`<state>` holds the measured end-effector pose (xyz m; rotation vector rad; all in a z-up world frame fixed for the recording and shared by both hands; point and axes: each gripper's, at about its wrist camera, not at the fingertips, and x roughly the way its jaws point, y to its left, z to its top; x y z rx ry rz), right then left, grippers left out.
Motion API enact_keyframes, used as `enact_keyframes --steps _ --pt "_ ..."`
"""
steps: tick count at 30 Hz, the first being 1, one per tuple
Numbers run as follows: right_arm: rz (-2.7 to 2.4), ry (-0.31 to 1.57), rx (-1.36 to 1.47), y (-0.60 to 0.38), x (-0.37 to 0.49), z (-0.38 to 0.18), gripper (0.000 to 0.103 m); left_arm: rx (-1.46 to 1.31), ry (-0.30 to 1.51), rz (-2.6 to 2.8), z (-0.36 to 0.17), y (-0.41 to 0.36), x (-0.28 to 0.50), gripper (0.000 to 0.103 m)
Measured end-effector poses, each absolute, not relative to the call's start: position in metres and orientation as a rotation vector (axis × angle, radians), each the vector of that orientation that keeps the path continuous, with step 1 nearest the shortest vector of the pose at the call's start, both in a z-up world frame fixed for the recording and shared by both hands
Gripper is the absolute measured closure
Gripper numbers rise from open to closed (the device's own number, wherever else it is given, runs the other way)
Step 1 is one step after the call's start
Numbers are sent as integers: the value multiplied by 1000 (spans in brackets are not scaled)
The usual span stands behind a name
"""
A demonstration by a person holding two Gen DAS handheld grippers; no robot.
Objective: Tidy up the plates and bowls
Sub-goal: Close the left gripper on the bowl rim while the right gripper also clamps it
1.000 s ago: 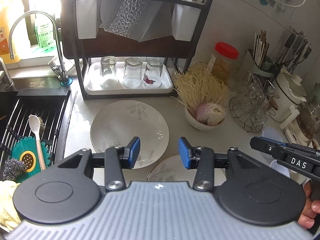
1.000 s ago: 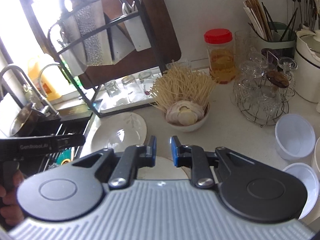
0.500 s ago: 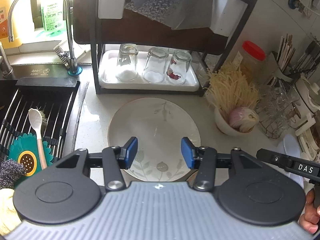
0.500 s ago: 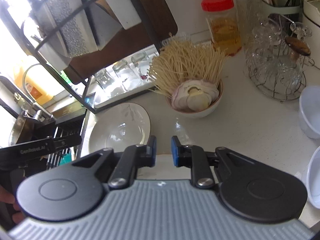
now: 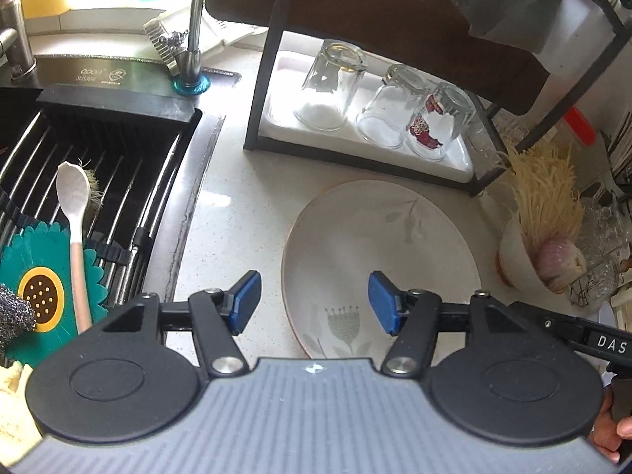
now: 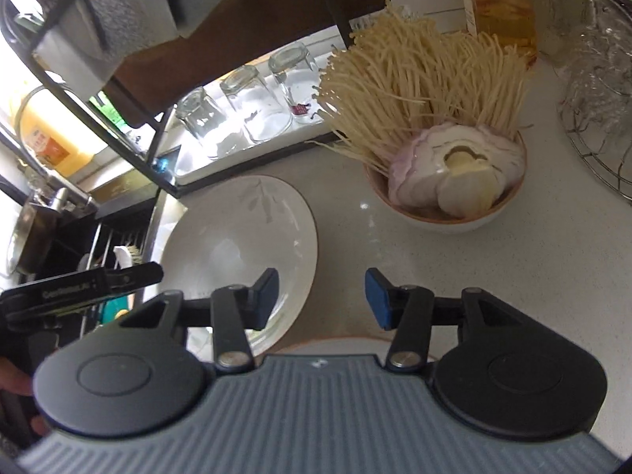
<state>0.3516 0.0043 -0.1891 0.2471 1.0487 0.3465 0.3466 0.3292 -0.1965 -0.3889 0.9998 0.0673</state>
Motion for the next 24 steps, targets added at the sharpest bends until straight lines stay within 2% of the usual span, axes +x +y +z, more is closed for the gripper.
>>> enact_keyframes --steps 16,22,24 --pt "291 1090 322 14 354 -222 61 -365 1046 -39 -220 329 370 39" --pt "283 1103 305 19 358 -226 70 -361 1037 -66 -224 322 376 39" --pt "285 1106 313 20 361 -228 71 -376 1035 -72 -226 324 377 43"
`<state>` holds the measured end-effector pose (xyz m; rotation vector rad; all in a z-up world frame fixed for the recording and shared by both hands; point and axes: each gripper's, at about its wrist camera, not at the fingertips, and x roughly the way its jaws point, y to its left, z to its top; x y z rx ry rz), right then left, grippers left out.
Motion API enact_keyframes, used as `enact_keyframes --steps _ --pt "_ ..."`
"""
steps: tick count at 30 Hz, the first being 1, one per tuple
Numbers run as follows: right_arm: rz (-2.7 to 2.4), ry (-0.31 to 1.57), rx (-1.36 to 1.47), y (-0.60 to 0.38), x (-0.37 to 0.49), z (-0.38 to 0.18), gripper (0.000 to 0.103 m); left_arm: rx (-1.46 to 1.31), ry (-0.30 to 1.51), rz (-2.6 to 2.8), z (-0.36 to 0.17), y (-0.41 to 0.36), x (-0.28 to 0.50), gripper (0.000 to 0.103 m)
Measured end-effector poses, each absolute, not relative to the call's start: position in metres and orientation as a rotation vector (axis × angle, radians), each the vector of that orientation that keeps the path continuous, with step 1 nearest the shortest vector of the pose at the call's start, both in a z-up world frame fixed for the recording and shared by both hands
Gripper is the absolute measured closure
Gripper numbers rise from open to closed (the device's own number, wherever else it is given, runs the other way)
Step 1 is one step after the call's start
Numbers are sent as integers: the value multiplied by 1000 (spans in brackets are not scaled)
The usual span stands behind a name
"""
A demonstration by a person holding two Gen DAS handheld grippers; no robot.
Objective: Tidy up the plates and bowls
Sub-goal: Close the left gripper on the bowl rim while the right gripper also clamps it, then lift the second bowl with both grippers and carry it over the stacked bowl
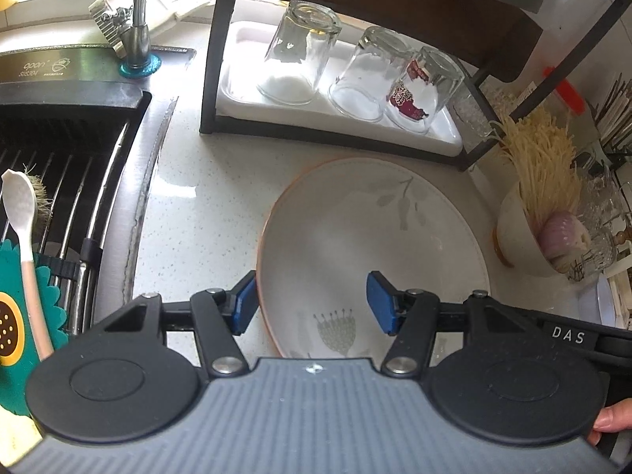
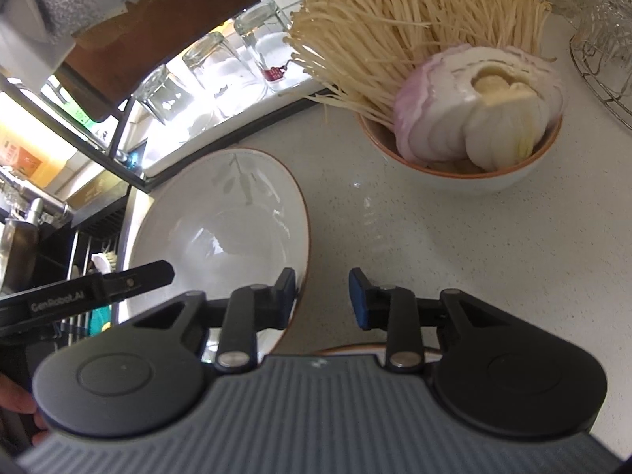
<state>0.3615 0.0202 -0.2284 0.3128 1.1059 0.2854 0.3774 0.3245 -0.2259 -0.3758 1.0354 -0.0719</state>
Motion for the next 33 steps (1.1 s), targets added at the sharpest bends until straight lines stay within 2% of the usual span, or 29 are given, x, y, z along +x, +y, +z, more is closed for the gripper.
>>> enact_keyframes --steps 2,3,8,11,26,33 --pt "295 1107 327 21 365 -230 76 -372 1041 -73 -228 327 380 49" --pt "299 1107 328 21 366 -231 77 -369 1044 -72 -230 329 381 55" --pt "315 1093 335 23 369 -233 82 -348 1043 -76 -235 336 385 70" --pt "322 1087 336 24 372 -234 82 -326 1038 -83 -235 338 387 75" --pt "372 1061 373 25 384 -242 88 -276 983 -91 -237 334 392 76" --pt "370 1055 339 28 383 -239 88 -329 1000 -102 -237 341 394 82"
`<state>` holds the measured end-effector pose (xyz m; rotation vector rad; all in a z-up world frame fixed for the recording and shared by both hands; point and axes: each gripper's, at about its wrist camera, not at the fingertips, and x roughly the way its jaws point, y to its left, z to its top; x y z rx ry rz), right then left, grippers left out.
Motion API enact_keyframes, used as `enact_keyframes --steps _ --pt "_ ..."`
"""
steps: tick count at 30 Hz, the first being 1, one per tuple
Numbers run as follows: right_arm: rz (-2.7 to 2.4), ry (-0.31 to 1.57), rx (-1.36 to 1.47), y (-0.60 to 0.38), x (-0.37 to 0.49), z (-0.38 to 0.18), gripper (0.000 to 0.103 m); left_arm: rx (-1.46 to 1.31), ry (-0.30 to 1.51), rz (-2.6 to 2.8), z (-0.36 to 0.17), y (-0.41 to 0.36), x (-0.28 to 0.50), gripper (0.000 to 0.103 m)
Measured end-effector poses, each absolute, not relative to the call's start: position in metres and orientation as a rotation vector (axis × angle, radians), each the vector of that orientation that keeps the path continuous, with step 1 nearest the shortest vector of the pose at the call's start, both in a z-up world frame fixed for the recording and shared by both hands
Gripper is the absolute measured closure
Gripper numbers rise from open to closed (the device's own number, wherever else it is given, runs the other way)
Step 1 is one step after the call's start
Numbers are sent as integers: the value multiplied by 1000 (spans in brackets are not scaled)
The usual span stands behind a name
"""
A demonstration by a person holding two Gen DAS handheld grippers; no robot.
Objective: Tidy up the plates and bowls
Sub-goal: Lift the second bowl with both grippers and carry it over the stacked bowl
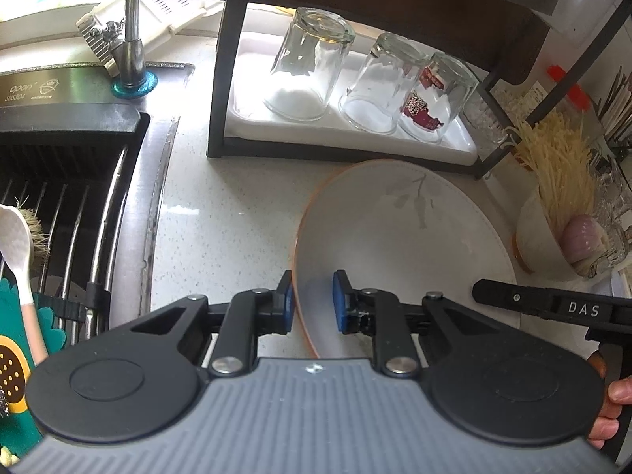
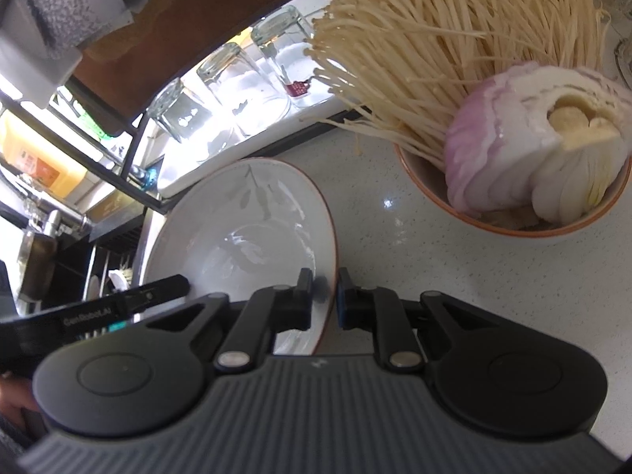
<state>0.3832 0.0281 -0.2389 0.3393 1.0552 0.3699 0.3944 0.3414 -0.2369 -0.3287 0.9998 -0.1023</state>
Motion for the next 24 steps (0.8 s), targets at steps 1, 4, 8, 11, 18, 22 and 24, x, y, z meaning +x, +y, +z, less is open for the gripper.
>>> enact_keyframes --steps 1,4,8,11,18,22,24 --pt "369 1054 338 28 382 -238 88 -335 998 -103 -236 342 394 82" --pt "382 1042 297 34 378 -231 87 -348 980 -85 -229 343 389 84" --pt "384 1025 297 32 374 -223 87 -356 966 -94 -219 343 384 84" --pt "382 1013 302 29 369 -216 87 -346 960 -103 -211 340 380 84" --pt "371 972 319 15 350 -194 87 -317 962 -142 -184 326 368 85" --pt "362 947 334 4 339 -181 87 -295 950 -158 -168 315 361 85" --pt "356 920 333 -3 331 -172 87 -296 948 -168 -161 310 356 85"
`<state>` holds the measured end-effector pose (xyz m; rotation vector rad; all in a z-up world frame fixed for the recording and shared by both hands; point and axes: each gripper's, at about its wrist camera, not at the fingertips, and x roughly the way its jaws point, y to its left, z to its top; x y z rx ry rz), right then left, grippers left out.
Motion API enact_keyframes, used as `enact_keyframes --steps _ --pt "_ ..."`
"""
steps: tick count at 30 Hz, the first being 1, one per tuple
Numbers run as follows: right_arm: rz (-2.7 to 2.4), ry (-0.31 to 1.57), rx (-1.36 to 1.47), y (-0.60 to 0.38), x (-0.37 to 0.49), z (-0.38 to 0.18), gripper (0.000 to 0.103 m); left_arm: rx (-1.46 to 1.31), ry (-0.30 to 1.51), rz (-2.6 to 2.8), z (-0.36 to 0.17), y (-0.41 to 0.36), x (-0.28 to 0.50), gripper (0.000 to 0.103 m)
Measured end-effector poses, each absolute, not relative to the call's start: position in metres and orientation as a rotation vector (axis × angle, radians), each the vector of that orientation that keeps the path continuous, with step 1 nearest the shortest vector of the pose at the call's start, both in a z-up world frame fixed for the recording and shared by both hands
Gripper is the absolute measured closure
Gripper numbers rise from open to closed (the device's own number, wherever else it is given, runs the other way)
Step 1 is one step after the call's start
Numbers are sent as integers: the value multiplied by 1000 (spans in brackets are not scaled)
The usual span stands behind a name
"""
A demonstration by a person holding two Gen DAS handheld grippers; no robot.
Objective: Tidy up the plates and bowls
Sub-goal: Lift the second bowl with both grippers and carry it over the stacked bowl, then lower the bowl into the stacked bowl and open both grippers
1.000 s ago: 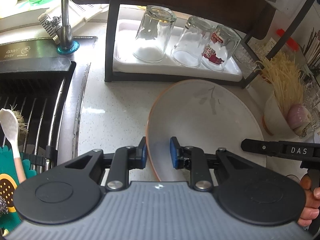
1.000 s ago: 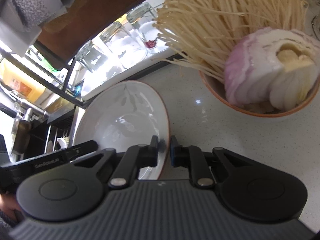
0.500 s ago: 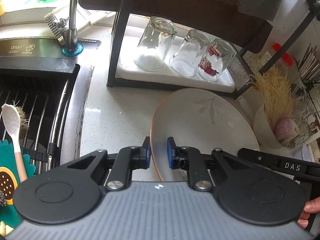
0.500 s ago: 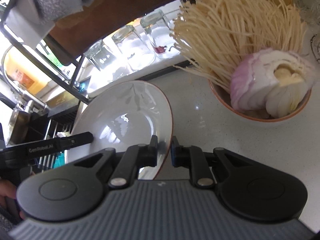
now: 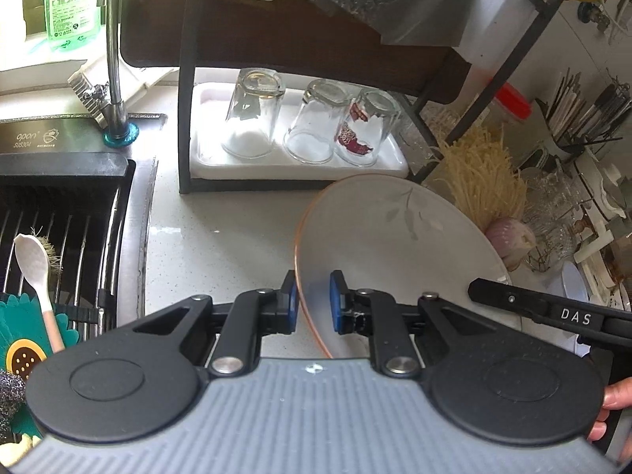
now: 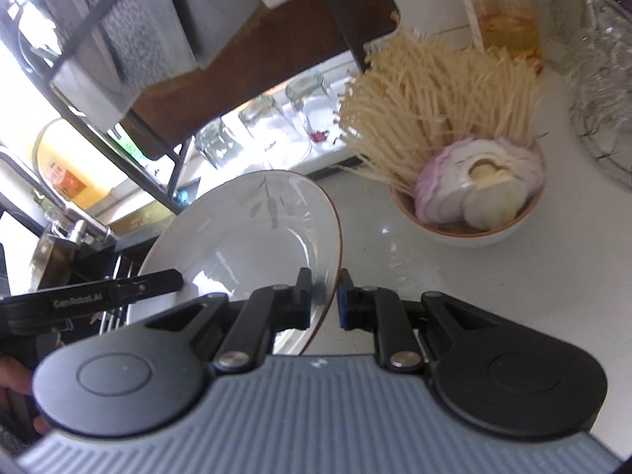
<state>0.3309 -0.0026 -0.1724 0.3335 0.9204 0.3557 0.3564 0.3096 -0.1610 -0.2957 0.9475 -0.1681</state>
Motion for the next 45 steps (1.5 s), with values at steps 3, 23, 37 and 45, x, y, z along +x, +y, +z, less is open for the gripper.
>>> enact_keyframes --steps 3,23,37,45 --pt "349 896 348 -12 321 -161 87 -301 941 -183 -150 304 351 85" --pt "268 839 413 -53 251 -150 87 -255 967 -252 -129 256 300 85" --pt "320 904 370 -80 216 -191 87 -253 1053 -137 -164 216 252 84" --pt "339 891 283 -77 217 -199 86 -280 1087 -94 -181 212 257 82"
